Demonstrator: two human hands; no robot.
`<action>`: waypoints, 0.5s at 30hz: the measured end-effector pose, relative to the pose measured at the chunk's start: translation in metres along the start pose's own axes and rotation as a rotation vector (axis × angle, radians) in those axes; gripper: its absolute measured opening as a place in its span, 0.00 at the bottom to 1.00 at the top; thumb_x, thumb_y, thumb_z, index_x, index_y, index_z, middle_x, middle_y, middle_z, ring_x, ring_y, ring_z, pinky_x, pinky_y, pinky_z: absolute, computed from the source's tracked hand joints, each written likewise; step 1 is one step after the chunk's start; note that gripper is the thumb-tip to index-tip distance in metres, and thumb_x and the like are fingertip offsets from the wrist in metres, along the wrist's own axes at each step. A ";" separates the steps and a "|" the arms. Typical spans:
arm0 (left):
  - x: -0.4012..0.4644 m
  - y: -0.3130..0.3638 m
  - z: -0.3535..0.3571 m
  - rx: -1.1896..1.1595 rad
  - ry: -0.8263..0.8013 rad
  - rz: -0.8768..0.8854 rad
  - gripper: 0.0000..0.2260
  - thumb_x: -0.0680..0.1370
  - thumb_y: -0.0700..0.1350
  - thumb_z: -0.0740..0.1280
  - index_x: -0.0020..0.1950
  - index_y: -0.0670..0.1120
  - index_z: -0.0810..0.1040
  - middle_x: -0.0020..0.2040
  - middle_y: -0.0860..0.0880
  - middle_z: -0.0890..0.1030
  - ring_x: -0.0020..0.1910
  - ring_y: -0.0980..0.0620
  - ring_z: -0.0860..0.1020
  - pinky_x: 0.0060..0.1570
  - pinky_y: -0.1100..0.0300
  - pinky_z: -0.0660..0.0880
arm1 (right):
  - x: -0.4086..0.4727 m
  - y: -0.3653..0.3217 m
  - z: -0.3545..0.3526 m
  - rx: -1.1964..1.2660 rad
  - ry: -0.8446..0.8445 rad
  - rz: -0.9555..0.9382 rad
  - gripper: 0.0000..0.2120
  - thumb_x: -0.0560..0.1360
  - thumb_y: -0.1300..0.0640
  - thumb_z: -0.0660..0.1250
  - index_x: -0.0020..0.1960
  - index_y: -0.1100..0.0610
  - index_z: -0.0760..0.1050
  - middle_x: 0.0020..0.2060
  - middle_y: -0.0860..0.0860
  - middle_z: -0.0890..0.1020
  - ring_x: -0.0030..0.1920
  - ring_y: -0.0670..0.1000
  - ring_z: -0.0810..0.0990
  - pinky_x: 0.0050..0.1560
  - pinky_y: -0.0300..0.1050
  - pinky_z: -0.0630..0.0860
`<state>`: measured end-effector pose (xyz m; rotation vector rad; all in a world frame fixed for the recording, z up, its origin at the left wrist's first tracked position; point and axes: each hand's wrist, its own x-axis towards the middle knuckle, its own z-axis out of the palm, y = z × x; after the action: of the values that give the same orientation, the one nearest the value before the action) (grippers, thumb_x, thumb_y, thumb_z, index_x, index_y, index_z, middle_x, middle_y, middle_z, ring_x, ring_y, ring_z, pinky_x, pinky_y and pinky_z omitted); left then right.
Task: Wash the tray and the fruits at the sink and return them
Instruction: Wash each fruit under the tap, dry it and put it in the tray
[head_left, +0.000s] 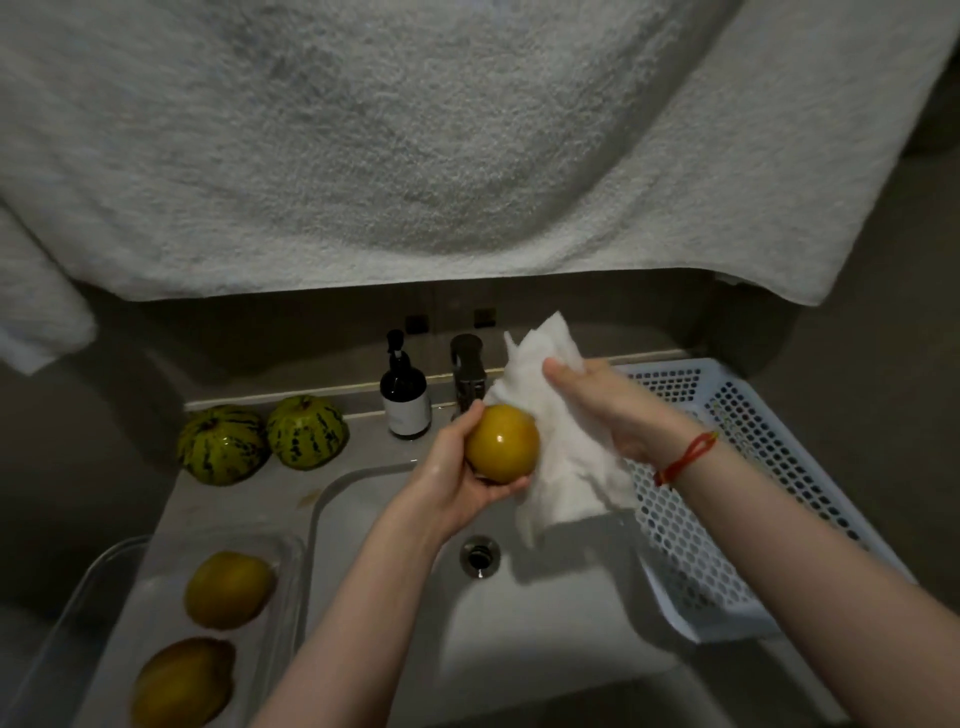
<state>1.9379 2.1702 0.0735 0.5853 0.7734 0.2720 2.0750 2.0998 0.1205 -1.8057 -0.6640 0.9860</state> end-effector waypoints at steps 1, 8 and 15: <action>0.001 -0.004 -0.002 -0.005 0.026 0.002 0.15 0.78 0.54 0.62 0.60 0.47 0.71 0.55 0.40 0.76 0.49 0.41 0.77 0.38 0.49 0.77 | -0.002 0.004 0.006 0.083 -0.065 0.029 0.23 0.81 0.47 0.56 0.66 0.64 0.70 0.56 0.62 0.79 0.54 0.58 0.79 0.59 0.55 0.76; -0.004 -0.006 -0.027 -0.018 0.145 -0.025 0.15 0.77 0.53 0.64 0.59 0.46 0.72 0.51 0.40 0.77 0.45 0.41 0.78 0.33 0.49 0.76 | -0.008 0.061 0.027 0.834 -0.363 0.184 0.26 0.80 0.46 0.50 0.71 0.61 0.66 0.69 0.62 0.69 0.71 0.62 0.65 0.73 0.58 0.57; -0.008 -0.008 -0.019 0.389 0.221 0.107 0.17 0.79 0.60 0.57 0.56 0.49 0.74 0.47 0.46 0.79 0.42 0.51 0.76 0.33 0.63 0.72 | -0.008 0.084 0.081 0.520 -0.046 -0.204 0.25 0.70 0.40 0.63 0.62 0.52 0.73 0.55 0.54 0.82 0.53 0.49 0.82 0.49 0.42 0.79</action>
<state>1.9185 2.1675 0.0623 0.9766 1.0201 0.2896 2.0035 2.0977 0.0281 -1.2396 -0.5441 0.9571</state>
